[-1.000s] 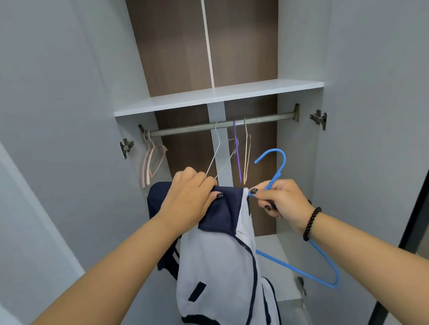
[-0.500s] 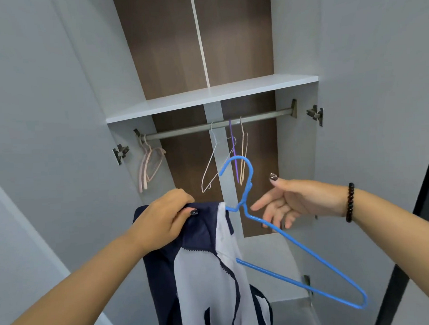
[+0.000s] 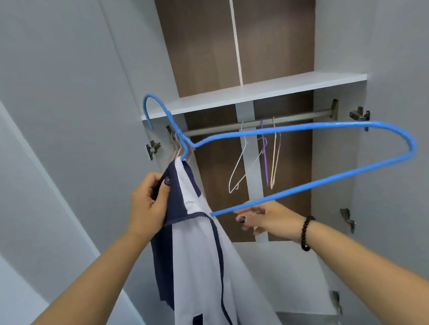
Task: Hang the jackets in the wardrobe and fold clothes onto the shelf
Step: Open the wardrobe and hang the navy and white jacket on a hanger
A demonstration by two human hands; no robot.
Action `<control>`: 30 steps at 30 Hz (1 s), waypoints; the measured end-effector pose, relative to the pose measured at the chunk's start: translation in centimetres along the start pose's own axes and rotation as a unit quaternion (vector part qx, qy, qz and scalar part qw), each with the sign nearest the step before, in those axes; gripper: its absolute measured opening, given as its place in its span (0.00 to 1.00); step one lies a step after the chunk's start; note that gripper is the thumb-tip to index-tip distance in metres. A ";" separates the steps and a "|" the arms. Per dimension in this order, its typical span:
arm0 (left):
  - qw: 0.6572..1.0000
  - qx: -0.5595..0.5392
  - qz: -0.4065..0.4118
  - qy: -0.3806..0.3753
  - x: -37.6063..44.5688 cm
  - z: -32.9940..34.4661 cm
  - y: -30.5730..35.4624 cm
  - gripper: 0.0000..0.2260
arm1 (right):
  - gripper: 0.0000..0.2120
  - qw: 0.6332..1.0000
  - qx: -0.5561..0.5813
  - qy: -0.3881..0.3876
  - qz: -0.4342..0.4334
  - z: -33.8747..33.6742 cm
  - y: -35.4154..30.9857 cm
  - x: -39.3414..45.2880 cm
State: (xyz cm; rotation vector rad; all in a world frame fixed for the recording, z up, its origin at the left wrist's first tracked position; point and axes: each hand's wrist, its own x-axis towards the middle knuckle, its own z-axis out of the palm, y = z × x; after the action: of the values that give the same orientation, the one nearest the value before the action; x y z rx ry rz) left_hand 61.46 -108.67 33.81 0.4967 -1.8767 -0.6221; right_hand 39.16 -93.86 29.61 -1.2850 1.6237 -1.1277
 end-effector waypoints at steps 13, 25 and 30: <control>0.952 -0.226 -0.172 0.115 1.5 -0.6 2.6 0.08 | 0.09 0.994 -0.008 -0.046 -0.099 7.6 -2.7 4.3; 0.988 -0.081 -0.131 0.006 1.2 -5.5 -3.1 0.14 | 0.15 0.951 -0.264 0.157 -0.046 -1.2 -1.2 4.7; 0.993 -0.033 -0.111 -0.002 1.1 -6.0 -4.8 0.21 | 0.21 0.892 -0.424 0.155 0.020 -6.0 0.6 4.2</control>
State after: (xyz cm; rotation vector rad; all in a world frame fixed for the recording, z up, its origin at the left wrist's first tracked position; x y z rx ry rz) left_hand 66.87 -114.25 33.47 0.6666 -1.8131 -0.8290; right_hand 32.53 -96.85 30.77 -1.6279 2.5296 -0.5973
